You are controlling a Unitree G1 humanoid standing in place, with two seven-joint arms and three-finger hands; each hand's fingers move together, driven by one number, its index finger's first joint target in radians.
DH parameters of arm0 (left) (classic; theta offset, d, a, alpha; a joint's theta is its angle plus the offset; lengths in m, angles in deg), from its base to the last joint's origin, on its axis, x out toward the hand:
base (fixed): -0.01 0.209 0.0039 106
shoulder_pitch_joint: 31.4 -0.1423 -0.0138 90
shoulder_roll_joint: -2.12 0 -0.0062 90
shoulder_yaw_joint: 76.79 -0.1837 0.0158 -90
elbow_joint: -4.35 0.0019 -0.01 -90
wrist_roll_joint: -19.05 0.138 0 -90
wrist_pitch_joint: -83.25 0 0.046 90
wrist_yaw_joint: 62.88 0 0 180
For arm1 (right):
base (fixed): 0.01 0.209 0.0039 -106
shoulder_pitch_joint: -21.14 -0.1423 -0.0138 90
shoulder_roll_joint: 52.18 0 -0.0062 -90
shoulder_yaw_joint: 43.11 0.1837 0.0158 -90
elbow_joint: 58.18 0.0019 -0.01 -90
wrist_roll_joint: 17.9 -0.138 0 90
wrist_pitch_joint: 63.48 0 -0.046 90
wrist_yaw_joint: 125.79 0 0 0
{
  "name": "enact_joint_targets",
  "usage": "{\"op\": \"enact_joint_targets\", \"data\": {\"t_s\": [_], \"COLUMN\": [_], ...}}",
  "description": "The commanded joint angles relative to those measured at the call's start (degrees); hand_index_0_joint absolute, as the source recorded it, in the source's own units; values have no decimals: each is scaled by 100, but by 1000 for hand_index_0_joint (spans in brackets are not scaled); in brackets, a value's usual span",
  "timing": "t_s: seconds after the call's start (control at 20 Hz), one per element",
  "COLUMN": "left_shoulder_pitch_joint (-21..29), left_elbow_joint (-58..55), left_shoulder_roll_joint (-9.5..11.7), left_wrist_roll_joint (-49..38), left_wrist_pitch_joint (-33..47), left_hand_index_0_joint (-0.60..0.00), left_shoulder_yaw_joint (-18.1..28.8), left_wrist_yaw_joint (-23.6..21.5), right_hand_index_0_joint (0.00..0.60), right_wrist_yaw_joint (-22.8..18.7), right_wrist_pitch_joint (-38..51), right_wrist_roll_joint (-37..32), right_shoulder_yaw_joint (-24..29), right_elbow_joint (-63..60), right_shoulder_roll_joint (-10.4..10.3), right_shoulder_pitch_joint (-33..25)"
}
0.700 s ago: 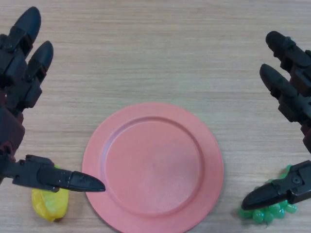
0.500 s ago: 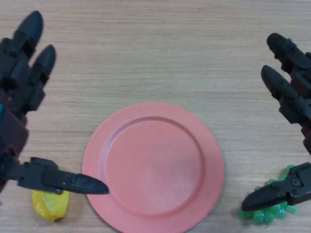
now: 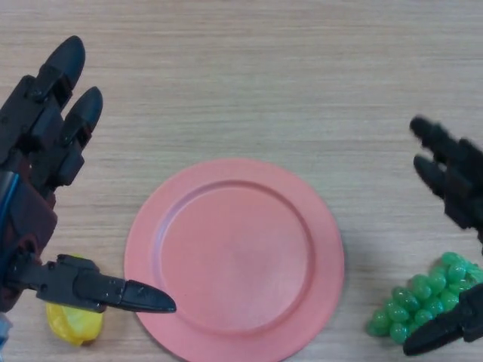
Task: Pick up the green grapes and place it on the plate
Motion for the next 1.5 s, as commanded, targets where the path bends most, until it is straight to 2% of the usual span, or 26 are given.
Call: {"op": "enact_joint_targets", "data": {"t_s": [0.05,0.2,0.25,0.5,0.6,0.7,0.75,0.8,0.85,0.95,1.0,1.1,1.3,1.4,1.5], "left_shoulder_pitch_joint": [82,80,81,147,149,147,147,149,177,175,163,98,74,96,81], "left_elbow_joint": [-315,-301,-249,-118,-4,18,20,20,31,15,23,56,42,70,108], "left_shoulder_roll_joint": [76,65,66,118,122,123,124,126,136,128,119,87,85,102,110], "left_wrist_roll_joint": [124,84,82,69,66,86,112,135,218,244,235,216,195,69,67], "left_wrist_pitch_joint": [795,827,859,876,964,987,991,986,958,970,996,1036,961,936,959], "left_hand_index_0_joint": [0,0,0,0,0,0,0,0,0,0,0,0,0,0,0], "left_shoulder_yaw_joint": [297,339,341,395,435,434,423,409,340,311,321,339,398,521,526], "left_wrist_yaw_joint": [62,74,78,59,63,50,37,28,-2,-9,-3,14,61,82,126], "right_hand_index_0_joint": [0,0,0,0,0,199,349,449,592,600,600,600,600,600,600], "right_wrist_yaw_joint": [-26,-317,-509,-957,-1262,-1282,-1257,-1267,-1404,-1820,-1857,-1621,-891,-488,-38], "right_wrist_pitch_joint": [1890,2971,3411,4514,5025,5076,5024,4990,4965,5269,5336,5359,5136,4779,3773], "right_wrist_roll_joint": [320,936,1233,1965,2323,2300,2234,2205,2254,2678,2784,2798,2535,2176,1711], "right_shoulder_yaw_joint": [404,392,377,263,182,156,154,156,106,20,-11,-58,77,258,299], "right_elbow_joint": [-574,-1747,-2335,-3827,-4537,-4707,-4768,-4826,-4962,-5181,-5221,-5132,-4509,-3844,-2810], "right_shoulder_roll_joint": [213,439,572,941,1094,1135,1151,1170,1186,1248,1279,1309,1290,1254,1057], "right_shoulder_pitch_joint": [-228,-487,-636,-899,-1072,-1114,-1125,-1140,-1213,-1341,-1346,-1265,-1145,-1110,-1134]}}
